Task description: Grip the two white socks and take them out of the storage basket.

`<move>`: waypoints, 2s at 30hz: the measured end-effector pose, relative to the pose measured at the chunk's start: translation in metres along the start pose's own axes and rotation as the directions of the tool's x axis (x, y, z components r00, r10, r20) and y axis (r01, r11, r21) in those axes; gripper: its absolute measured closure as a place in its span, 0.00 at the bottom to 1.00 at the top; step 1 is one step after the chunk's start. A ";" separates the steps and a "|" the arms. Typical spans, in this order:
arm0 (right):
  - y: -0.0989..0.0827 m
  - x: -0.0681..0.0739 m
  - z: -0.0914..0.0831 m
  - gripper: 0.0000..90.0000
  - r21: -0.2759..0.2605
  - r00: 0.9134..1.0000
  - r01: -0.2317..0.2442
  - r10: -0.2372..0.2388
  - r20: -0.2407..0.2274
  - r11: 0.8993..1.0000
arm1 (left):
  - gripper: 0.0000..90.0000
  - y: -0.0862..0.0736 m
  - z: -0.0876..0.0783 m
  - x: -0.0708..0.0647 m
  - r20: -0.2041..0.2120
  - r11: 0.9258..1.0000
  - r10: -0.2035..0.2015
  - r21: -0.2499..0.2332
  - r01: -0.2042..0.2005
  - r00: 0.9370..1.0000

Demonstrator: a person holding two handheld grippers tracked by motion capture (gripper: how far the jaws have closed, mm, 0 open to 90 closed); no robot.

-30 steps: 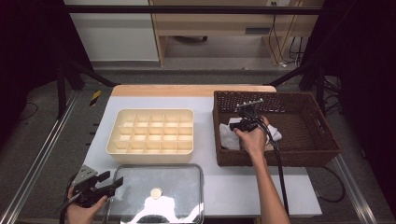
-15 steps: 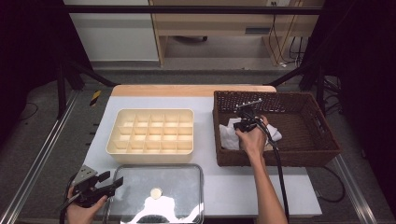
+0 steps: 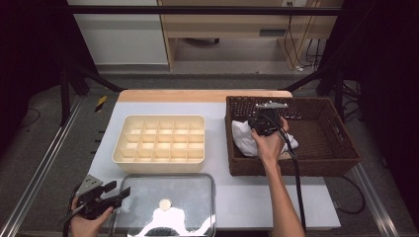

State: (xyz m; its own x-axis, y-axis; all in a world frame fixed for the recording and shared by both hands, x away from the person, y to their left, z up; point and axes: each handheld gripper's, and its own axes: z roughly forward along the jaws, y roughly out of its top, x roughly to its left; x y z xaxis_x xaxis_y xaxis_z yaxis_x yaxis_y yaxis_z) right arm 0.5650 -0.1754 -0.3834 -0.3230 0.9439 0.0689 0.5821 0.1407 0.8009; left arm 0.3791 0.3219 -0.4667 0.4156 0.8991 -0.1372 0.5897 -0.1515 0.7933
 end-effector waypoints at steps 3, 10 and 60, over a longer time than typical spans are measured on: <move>0.003 -0.002 -0.009 0.97 -0.042 1.000 -0.014 0.013 -0.014 0.999 | 0.40 0.000 0.000 0.000 0.002 1.000 0.001 -0.002 -0.001 1.000; 0.006 -0.007 -0.028 0.97 -0.082 0.999 -0.010 0.007 -0.031 0.997 | 0.40 0.000 0.000 -0.001 0.005 1.000 -0.001 -0.003 0.001 1.000; 0.011 0.031 -0.171 0.98 -0.335 0.952 0.095 -0.184 -0.246 0.937 | 0.43 -0.001 0.002 -0.004 -0.046 0.999 0.038 0.004 -0.038 0.998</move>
State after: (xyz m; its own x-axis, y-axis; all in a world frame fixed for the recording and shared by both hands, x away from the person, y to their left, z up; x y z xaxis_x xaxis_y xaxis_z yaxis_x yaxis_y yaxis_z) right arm 0.4340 -0.1955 -0.2711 -0.5983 0.7987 0.0642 0.2647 0.1213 0.9567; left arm 0.3786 0.3178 -0.4679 0.4059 0.9105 -0.0796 0.5760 -0.1872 0.7957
